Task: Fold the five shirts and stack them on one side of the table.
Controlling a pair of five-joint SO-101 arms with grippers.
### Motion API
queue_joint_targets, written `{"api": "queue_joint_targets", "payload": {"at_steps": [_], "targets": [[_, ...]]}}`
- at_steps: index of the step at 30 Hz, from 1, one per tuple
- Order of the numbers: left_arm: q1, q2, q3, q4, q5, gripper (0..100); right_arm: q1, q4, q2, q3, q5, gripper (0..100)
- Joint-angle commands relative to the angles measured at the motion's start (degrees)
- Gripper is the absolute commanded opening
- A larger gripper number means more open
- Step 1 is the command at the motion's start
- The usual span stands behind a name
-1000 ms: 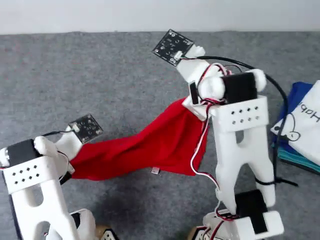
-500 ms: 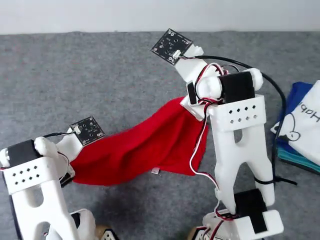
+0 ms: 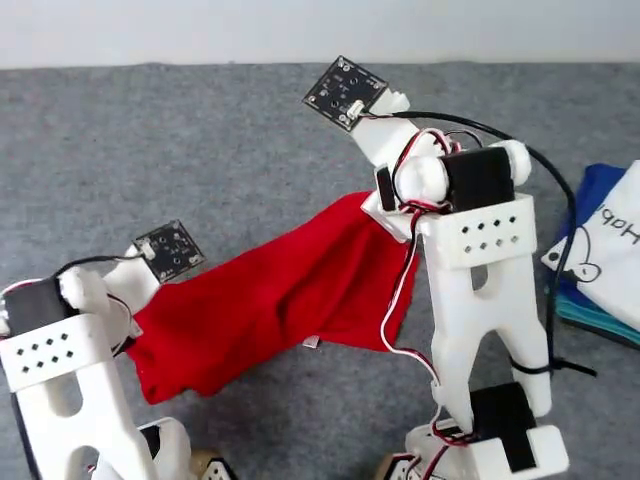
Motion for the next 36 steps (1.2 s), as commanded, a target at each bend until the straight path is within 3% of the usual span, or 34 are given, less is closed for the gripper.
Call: {"api": "queue_joint_targets", "payload": {"at_steps": [1,9,19,28,36], "targets": [[0.3,-0.9,-1.5,1.3,2.1,2,0.0,1.7,-2.4,-1.4,-0.4,1.0],[14.1,-0.9,14.0,1.1,4.9,9,0.0,1.5,1.5,-1.4,-0.5,1.0],[28.6,3.7,15.6,-0.7,5.5,15,0.0,1.3,4.4,-1.4,-0.4,1.0],[31.0,26.5,13.1,-7.3,5.4,15,0.1,0.6,5.8,-1.4,-0.5,1.0],[30.6,32.4,13.5,-16.1,6.2,15,0.1,-0.4,5.6,-1.5,-0.4,1.0]]}}
